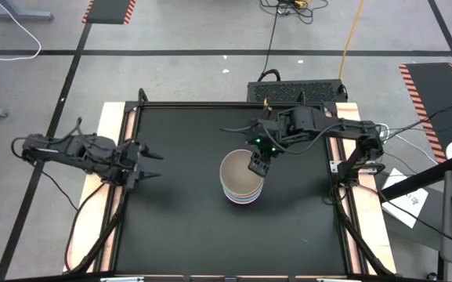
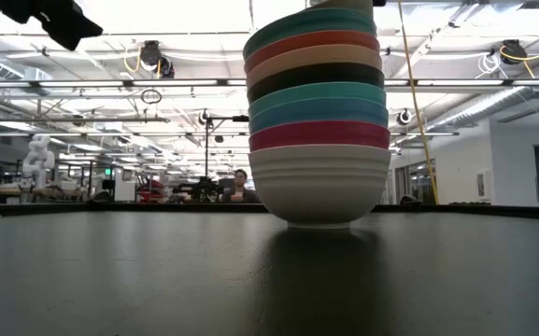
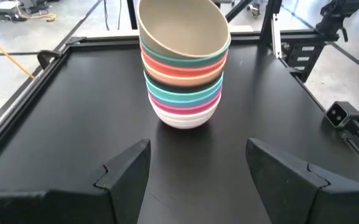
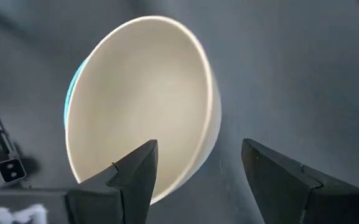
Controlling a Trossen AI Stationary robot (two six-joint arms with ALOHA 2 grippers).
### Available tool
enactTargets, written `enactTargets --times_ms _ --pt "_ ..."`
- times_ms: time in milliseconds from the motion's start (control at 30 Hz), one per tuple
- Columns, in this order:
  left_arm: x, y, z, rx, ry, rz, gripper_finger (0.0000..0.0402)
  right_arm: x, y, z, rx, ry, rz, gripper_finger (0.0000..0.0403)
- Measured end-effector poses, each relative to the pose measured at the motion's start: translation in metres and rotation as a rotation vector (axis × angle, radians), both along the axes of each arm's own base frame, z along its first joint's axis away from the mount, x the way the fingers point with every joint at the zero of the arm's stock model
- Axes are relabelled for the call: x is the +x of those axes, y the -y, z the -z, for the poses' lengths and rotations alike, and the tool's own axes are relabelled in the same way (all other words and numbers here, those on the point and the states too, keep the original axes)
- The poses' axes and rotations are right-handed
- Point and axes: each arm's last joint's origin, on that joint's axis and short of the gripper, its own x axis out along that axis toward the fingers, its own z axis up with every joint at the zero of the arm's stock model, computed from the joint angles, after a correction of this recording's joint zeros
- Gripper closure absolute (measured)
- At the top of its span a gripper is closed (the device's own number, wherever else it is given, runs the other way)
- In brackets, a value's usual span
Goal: Nest bowls inside each other
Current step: Stack the gray bowl on top of the dark green bowl
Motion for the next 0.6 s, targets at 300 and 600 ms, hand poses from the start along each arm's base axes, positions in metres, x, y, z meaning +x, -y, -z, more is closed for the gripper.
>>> enactTargets --times_ms 300,600 --pt "0.0029 0.0007 0.0076 0.000 -0.008 0.005 0.0135 -0.0017 -0.0022 0.0015 0.011 -0.027 0.005 0.0199" --pt "0.0031 0.0014 0.0069 -0.006 -0.002 0.024 0.0135 0.0049 -0.0057 0.0084 0.032 -0.048 -0.015 0.0246"
